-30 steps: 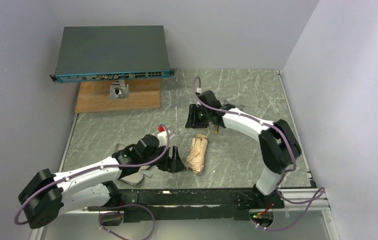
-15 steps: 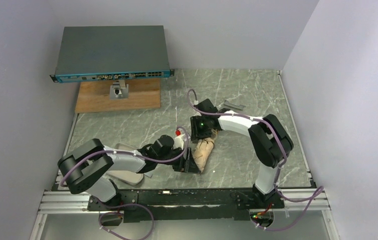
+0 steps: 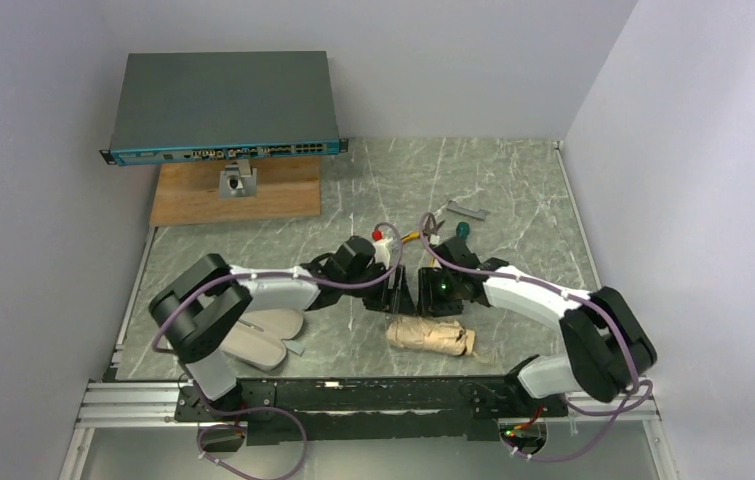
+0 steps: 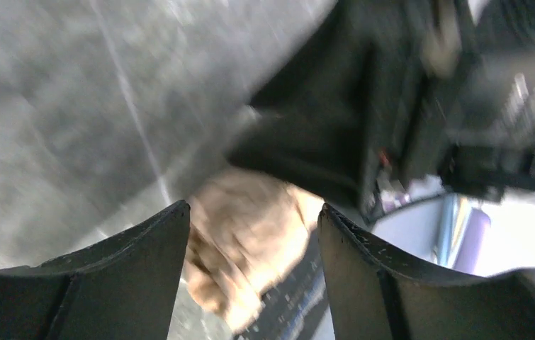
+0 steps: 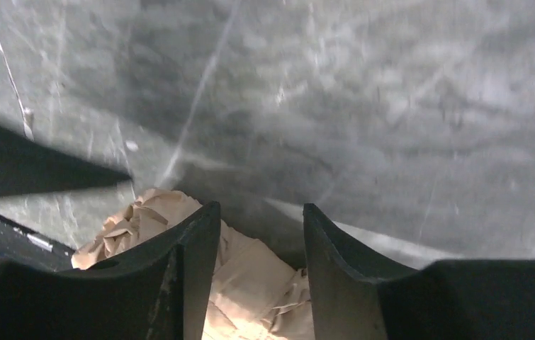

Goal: Open the umbrella

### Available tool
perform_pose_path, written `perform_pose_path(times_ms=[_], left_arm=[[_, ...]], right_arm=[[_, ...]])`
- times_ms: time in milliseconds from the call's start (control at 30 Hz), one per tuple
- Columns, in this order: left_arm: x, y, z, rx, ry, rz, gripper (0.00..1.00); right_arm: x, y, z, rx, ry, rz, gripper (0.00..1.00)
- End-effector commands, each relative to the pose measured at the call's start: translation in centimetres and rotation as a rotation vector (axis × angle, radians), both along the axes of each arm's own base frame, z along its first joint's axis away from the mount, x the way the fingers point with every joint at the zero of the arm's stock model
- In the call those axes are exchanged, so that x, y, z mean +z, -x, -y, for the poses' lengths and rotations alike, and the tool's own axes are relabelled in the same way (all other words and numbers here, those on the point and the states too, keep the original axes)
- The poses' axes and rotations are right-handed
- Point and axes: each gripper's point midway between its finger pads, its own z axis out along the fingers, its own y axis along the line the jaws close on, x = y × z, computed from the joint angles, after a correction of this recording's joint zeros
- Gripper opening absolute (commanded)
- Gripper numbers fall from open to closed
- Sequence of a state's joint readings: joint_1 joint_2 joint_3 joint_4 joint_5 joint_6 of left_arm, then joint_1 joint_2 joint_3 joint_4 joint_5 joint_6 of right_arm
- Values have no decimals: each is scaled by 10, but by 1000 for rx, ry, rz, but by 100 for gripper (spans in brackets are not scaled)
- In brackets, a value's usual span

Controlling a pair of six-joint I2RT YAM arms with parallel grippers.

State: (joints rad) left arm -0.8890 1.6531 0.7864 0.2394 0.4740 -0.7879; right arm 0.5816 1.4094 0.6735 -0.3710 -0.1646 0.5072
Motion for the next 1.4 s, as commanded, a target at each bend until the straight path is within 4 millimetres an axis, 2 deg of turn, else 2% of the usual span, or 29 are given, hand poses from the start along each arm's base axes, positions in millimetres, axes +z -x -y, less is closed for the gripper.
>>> perform_pose_path(times_ms=[0,67,100,167,300,400,533,633,767,900,1033,1067,1133,1267,1367], left_arm=[[14,-55,10,37,-18,130,70],[27,-72,9,47,-50,180,71],[33,-77,8,47,-69,204,71],[46,-83,3,47,-108,247,72],[62,-76,-17,55,-154,288,74],[65,-62,-41,80,-183,301,77],[68,-43,-80,135,-224,323,78],[76,-32,-103,178,-235,345,79],[92,-23,-130,236,-235,384,81],[106,-20,-150,293,-244,421,81],[114,-15,-164,317,-245,447,82],[114,-14,-166,322,-248,450,82],[114,-13,-169,328,-246,456,82],[112,-12,-170,338,-234,453,82],[111,-11,-171,340,-229,450,82]], right_arm=[[12,28,10,-33,-14,-56,52],[25,25,12,-32,-23,-12,63],[32,21,13,-40,-18,10,71],[47,12,12,-35,-21,54,79],[78,3,-2,73,-88,142,90],[83,3,-10,97,-137,193,99],[74,20,-26,195,-96,259,100],[59,39,-37,286,-18,290,100],[37,54,-41,349,110,302,100],[29,52,-39,341,221,321,100],[23,40,-32,337,389,338,99],[21,40,-33,348,414,334,98],[16,40,-36,364,443,319,87],[15,33,-43,334,484,306,43],[19,25,-53,311,499,314,26]])
